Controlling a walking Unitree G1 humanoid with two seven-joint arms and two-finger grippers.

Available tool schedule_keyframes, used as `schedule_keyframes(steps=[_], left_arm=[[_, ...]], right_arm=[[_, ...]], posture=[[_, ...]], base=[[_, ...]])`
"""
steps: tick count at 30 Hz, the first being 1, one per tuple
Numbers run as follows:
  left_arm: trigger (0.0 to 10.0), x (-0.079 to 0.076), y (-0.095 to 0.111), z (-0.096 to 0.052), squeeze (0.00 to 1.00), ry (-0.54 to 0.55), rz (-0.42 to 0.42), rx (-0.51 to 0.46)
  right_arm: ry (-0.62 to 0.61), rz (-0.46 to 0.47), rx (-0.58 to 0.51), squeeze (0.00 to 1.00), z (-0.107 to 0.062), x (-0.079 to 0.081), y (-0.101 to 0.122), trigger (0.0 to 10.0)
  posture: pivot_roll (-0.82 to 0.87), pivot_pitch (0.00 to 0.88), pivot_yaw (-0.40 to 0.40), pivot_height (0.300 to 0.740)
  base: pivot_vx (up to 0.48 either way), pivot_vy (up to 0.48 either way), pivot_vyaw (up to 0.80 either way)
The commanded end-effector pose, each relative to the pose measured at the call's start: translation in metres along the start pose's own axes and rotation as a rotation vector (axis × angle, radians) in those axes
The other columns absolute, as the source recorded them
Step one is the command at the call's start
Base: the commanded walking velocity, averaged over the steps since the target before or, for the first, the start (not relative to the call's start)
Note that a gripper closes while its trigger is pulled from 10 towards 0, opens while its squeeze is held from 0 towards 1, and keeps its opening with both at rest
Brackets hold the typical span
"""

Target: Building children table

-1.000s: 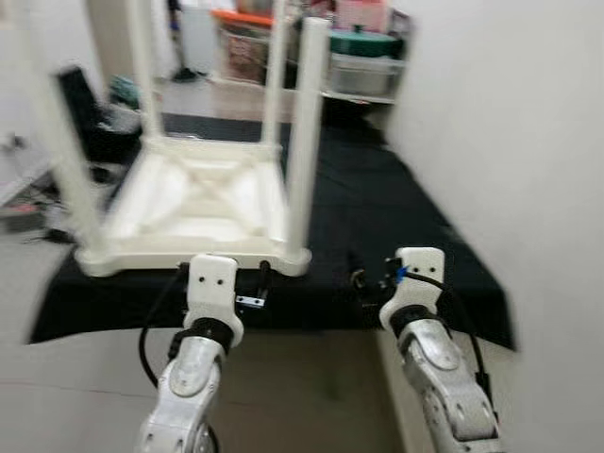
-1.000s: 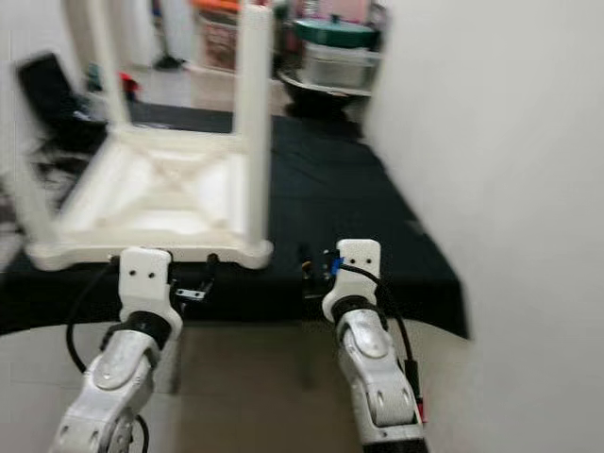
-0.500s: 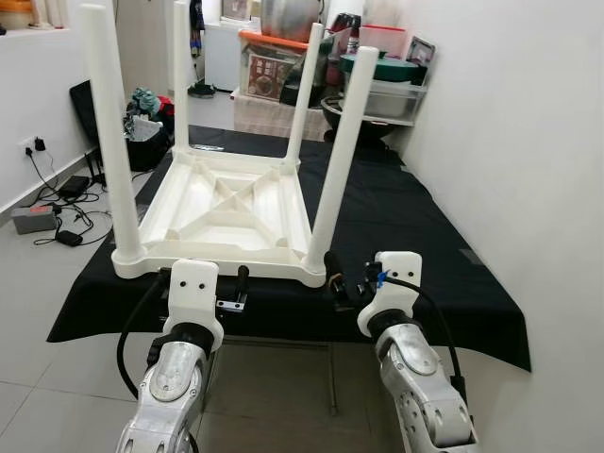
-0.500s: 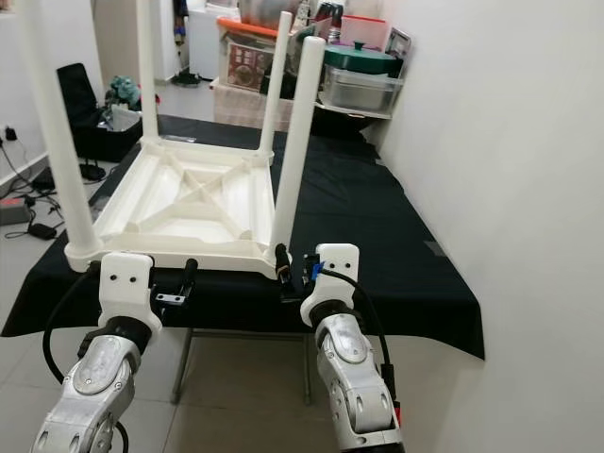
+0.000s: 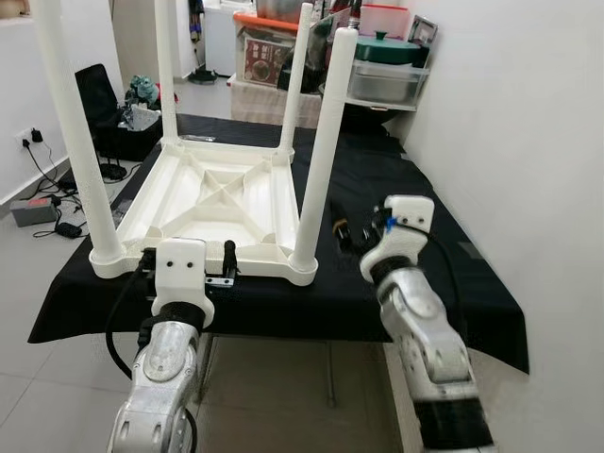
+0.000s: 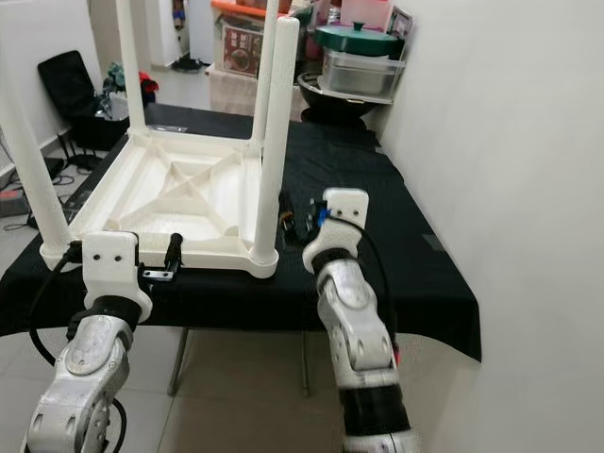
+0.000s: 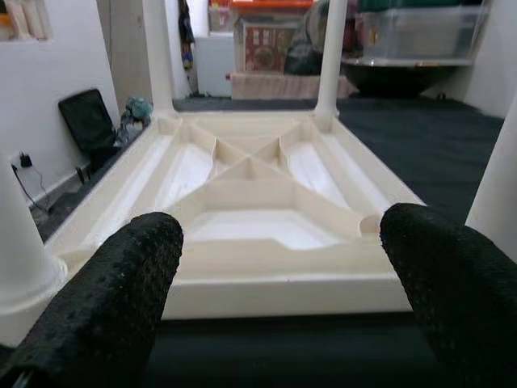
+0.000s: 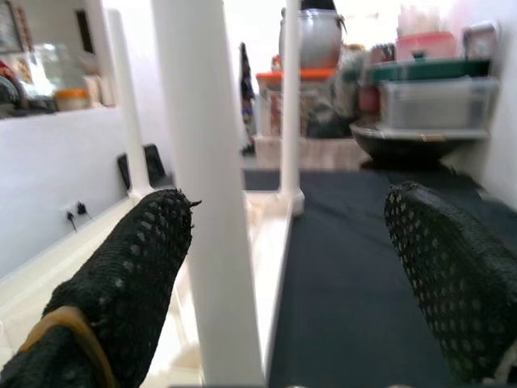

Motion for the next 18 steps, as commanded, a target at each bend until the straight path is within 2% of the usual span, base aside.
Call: schedule_keyframes(steps=[1, 7, 8, 9, 11, 16, 18], left_arm=[[10.0, 0.003, -0.009, 0.000, 0.00, -0.010, -0.010, 0.051], [10.0, 0.006, -0.006, 0.001, 0.00, -0.004, 0.003, 0.041], [10.0, 0.011, 0.012, 0.005, 0.00, 0.028, 0.032, -0.040], [10.0, 0.011, 0.012, 0.005, 0.00, 0.028, 0.032, -0.040], [10.0, 0.014, 0.032, 0.009, 0.00, 0.046, 0.063, -0.122], [10.0, 0.014, 0.038, 0.010, 0.00, 0.053, 0.073, -0.145], [10.0, 0.017, 0.050, 0.012, 0.00, 0.068, 0.083, -0.184]], right_arm=[[0.007, 0.019, -0.027, 0.00, 0.006, -0.003, 0.007, 10.0], [0.018, 0.020, -0.033, 0.00, 0.009, -0.002, 0.009, 10.0], [0.020, 0.015, -0.038, 0.00, 0.012, -0.002, 0.012, 10.0], [0.020, 0.015, -0.038, 0.00, 0.012, -0.002, 0.012, 10.0], [0.014, 0.005, -0.020, 0.00, 0.011, -0.005, 0.006, 10.0], [0.010, -0.001, -0.005, 0.00, 0.008, -0.006, 0.000, 10.0], [-0.041, -0.031, 0.103, 0.00, -0.012, -0.022, -0.037, 10.0]], posture=[[0.12, 0.016, -0.163, 0.740], [0.12, 0.020, -0.168, 0.740], [0.12, 0.030, -0.172, 0.740], [0.12, 0.030, -0.172, 0.740], [0.12, 0.033, -0.174, 0.740], [0.12, 0.033, -0.174, 0.740], [0.12, 0.035, -0.178, 0.740]], base=[[0.000, 0.000, 0.00], [0.000, 0.000, 0.00], [0.000, 0.000, 0.00], [0.000, 0.000, 0.00], [0.000, 0.000, 0.00], [0.000, 0.000, 0.00], [0.000, 0.000, 0.00]])
Point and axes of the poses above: a point about 5 cm out from each wrist's last joint towards the gripper, its own z axis pointing out of the wrist towards the gripper, its own y axis along the axis of the wrist's last joint, x = y × z, the point moved 3 cm from there along z, pointing out of the wrist towards the gripper, and after that the axes turned 7 degrees about -z, right-handed, at the moved point
